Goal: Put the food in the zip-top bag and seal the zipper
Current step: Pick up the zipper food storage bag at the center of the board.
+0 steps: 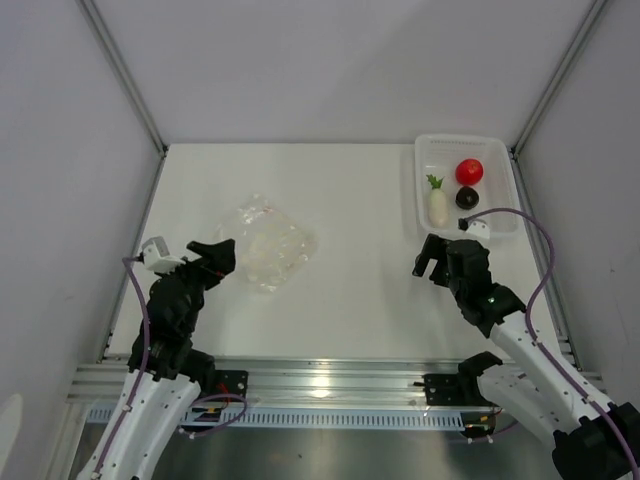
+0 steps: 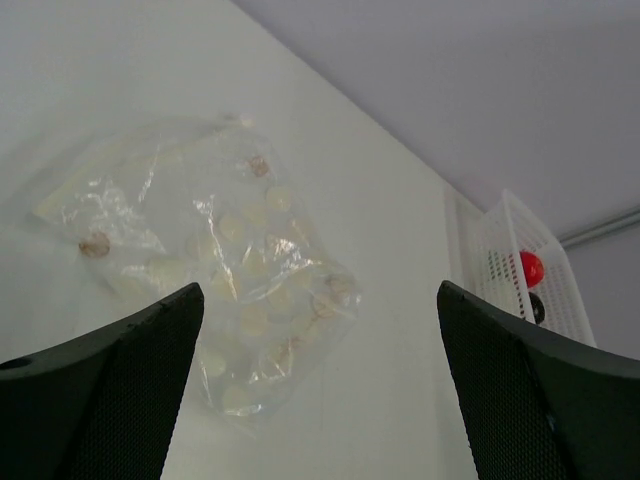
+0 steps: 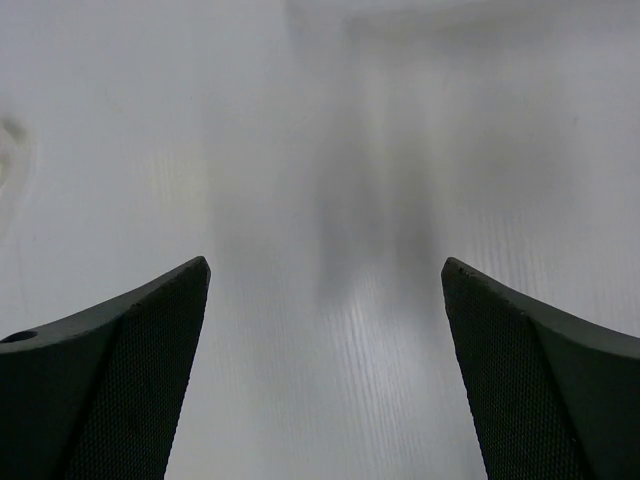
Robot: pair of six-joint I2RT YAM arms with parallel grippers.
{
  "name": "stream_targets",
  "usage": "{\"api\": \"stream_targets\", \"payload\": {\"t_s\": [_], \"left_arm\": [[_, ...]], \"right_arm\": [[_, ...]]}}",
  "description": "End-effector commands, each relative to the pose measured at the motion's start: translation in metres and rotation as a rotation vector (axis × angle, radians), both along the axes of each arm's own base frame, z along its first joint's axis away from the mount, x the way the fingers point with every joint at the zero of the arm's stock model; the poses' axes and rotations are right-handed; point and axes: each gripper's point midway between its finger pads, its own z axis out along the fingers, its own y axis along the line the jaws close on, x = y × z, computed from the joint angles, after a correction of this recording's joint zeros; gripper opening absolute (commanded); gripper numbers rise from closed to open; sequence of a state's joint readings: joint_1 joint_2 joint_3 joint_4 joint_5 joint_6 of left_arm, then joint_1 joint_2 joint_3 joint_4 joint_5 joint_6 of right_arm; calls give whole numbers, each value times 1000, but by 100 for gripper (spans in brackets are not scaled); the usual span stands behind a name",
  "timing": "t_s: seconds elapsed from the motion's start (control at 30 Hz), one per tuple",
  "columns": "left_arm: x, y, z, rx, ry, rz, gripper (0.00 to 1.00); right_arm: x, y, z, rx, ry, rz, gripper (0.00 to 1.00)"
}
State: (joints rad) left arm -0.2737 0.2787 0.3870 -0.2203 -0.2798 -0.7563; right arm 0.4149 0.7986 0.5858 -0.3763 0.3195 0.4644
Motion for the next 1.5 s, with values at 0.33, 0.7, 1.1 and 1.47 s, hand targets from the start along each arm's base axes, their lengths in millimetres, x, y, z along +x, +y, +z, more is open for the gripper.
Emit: {"api": "stream_targets", "payload": {"t_s": [0.33,0.7,1.1,1.47], "left_arm": [[-26,3,-6,-6,247,8,99],[-68,67,2,33,329,326,100],[-74,68,1,-3,339,341,99],[-69,67,-3,11,402,356,99]], "right_arm": [[9,257,3,9,116,632,99],[8,414,-15,-7,33,923,99],[29,457,-78,-243,60,948,88],[26,458,-100,-226,115,1050,43]]}}
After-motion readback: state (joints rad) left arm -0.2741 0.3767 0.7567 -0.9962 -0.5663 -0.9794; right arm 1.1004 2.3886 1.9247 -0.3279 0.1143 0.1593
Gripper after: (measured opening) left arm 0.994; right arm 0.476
